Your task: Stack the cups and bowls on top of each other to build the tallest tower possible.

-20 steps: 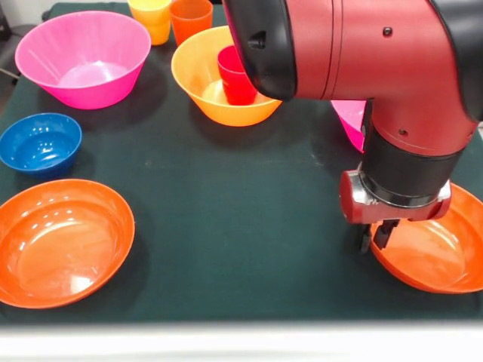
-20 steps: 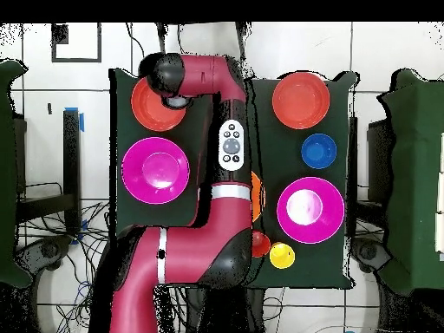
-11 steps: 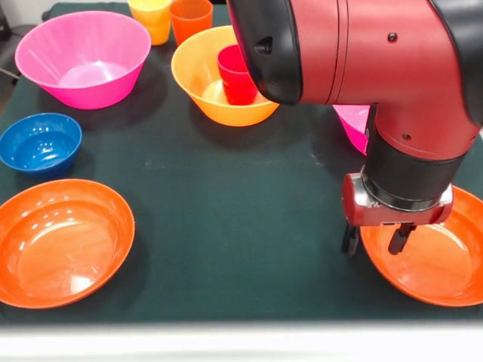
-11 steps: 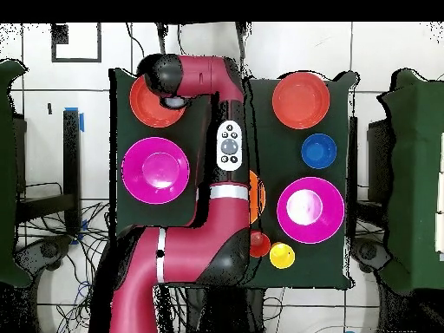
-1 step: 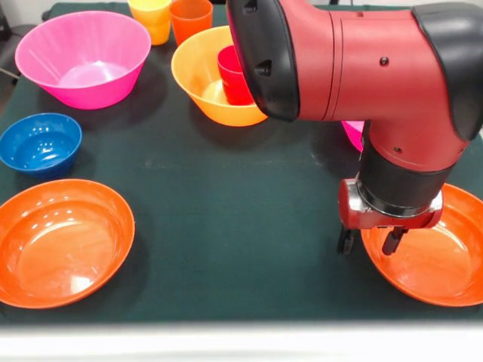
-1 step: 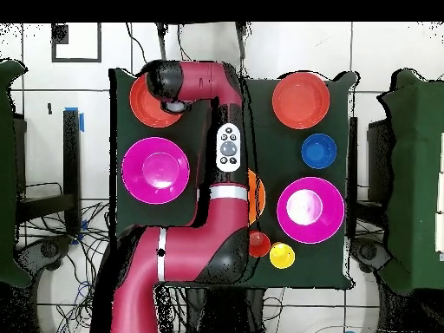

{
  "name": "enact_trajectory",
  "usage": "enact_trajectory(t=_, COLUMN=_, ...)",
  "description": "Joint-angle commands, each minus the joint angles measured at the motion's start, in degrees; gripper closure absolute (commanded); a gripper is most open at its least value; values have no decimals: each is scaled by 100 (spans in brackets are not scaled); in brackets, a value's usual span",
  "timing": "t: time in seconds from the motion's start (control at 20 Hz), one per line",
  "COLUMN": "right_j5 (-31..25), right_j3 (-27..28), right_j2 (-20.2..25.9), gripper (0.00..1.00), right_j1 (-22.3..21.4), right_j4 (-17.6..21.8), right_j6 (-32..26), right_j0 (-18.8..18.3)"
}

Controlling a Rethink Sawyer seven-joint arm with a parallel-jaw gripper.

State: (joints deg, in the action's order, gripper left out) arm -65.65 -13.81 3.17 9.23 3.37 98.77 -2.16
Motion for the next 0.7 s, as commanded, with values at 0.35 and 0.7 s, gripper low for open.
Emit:
enact_trajectory(t=0.35, right_j5=-784, right_j3=-402, right_j2=86, gripper=0, right_j1=-287, right_j4=-68, right_j6=622, right_j0=81)
enact_trajectory(t=0.7, right_j5=-1045, right_j3=-264, right_j2=103, gripper=0, right_j1=-354, right_j4=-168, right_j6=576, right_j0=59)
